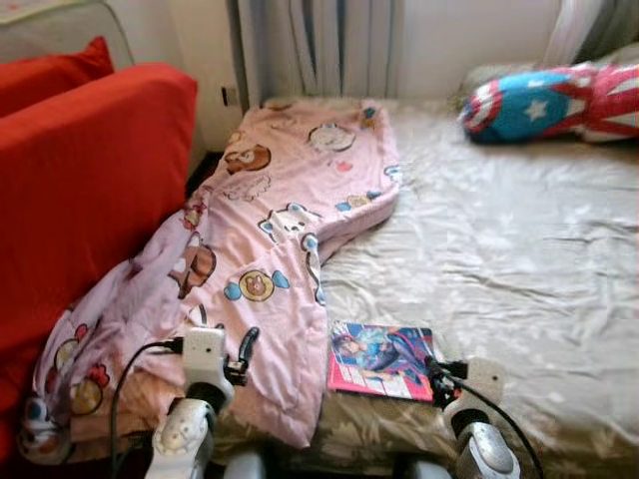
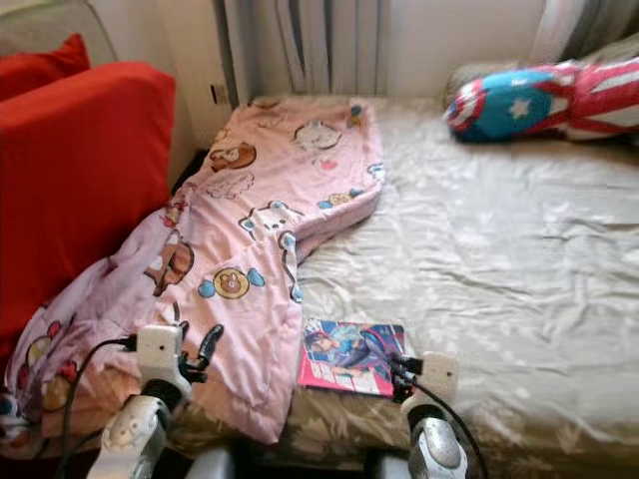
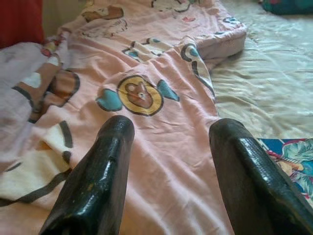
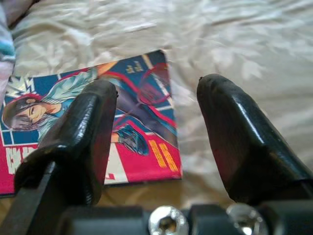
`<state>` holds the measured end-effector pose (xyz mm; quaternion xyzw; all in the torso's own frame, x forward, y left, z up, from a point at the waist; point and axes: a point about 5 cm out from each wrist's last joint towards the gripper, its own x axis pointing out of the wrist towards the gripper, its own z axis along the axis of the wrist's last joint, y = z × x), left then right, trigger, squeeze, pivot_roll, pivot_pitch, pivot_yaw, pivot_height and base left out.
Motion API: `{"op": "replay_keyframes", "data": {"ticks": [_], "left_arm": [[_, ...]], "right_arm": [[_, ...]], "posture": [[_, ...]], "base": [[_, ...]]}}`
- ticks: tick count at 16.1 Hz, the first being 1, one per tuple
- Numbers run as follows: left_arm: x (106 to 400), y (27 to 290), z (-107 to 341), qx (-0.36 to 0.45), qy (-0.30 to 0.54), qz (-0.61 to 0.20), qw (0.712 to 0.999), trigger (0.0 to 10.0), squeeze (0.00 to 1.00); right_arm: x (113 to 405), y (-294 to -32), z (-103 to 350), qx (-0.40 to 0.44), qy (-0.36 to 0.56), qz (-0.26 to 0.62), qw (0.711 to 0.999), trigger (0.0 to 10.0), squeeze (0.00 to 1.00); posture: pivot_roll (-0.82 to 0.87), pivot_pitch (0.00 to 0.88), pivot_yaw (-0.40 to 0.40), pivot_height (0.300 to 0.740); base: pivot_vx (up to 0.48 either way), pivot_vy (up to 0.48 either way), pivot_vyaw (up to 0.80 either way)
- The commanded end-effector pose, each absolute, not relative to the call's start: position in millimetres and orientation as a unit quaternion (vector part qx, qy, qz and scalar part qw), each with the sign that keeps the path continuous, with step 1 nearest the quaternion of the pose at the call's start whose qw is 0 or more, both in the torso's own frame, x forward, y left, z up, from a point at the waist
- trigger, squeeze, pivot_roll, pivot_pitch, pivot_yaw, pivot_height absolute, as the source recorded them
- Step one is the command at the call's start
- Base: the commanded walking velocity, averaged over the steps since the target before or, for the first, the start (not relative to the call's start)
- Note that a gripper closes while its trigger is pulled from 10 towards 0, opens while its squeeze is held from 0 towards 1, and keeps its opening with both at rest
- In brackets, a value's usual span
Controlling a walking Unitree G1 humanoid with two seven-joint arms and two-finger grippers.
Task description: Clean up the room
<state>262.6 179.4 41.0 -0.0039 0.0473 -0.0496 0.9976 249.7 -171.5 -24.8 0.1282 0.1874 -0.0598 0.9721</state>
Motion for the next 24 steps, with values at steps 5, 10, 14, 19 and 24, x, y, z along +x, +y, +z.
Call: {"op": "replay_keyframes", "data": {"ticks": [5, 10, 14, 19, 24], "left_arm": [[274, 175, 48, 0.006, 0.044, -0.065, 0.997, 10.0, 0.0], [264, 181, 54, 0.018, 0.044, -0.079, 0.996, 10.0, 0.0], [239, 198, 52, 0.035, 0.064, -0.068, 0.995, 10.0, 0.0], [223, 204, 56, 0.044, 0.082, -0.068, 0.993, 10.0, 0.0], [212, 214, 55, 0.057, 0.103, -0.061, 0.991, 10.0, 0.0]], "right_arm": [[249, -171, -33, 0.177, 0.22, -0.082, 0.956, 10.0, 1.0], [253, -177, -29, 0.182, 0.205, -0.096, 0.957, 10.0, 0.0], [258, -186, -25, 0.198, 0.19, -0.115, 0.955, 10.0, 0.0], [278, -185, -7, 0.248, 0.144, -0.094, 0.953, 10.0, 0.0], [281, -196, -4, 0.284, 0.131, -0.091, 0.946, 10.0, 0.0]], "posture": [[0.09, 0.0, 0.044, 0.601], [0.12, 0.092, 0.085, 0.601], [0.17, 0.174, 0.113, 0.601], [0.2, 0.214, 0.13, 0.601], [0.22, 0.234, 0.14, 0.601]], "base": [[0.0, 0.0, 0.0], [0.0, 0.0, 0.0], [0.0, 0.0, 0.0], [0.0, 0.0, 0.0], [0.0, 0.0, 0.0]]}}
